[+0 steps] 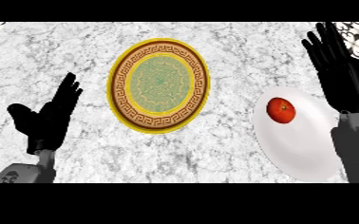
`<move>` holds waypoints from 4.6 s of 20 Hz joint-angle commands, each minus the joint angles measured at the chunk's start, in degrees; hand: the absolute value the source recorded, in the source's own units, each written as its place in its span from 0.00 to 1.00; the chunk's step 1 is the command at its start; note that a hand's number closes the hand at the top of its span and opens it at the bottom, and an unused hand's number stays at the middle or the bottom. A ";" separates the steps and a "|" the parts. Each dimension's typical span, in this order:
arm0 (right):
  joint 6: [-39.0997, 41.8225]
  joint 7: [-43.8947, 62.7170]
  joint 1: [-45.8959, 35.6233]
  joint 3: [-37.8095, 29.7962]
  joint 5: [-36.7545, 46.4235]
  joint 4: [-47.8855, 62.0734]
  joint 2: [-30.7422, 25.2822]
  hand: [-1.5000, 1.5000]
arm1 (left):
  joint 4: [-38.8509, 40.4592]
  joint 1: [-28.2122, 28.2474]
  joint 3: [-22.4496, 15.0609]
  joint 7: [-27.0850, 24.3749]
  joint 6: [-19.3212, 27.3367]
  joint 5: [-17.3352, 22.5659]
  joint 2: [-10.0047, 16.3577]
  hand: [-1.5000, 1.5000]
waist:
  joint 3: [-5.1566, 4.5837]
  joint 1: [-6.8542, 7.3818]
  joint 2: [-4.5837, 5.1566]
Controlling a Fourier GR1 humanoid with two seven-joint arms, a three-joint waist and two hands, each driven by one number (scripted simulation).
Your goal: Pick the tomato from the plate and place it in the plate
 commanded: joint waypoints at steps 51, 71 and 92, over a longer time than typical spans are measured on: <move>13.70 80.13 -17.21 15.30 64.81 7.28 6.79 0.00 | -4.52 -11.82 4.39 -1.57 -8.91 -3.97 4.14 0.50 | 1.21 2.26 -1.43; 18.20 77.58 -3.01 10.33 64.84 4.56 7.70 0.00 | -5.29 -10.52 4.93 -1.30 -10.14 -5.73 2.37 0.50 | 1.26 2.48 -1.30; 10.47 30.43 -0.66 11.40 77.03 10.85 -8.00 1.00 | -5.93 -11.40 6.57 -0.25 -11.03 -8.47 0.29 0.50 | 1.48 2.83 -1.08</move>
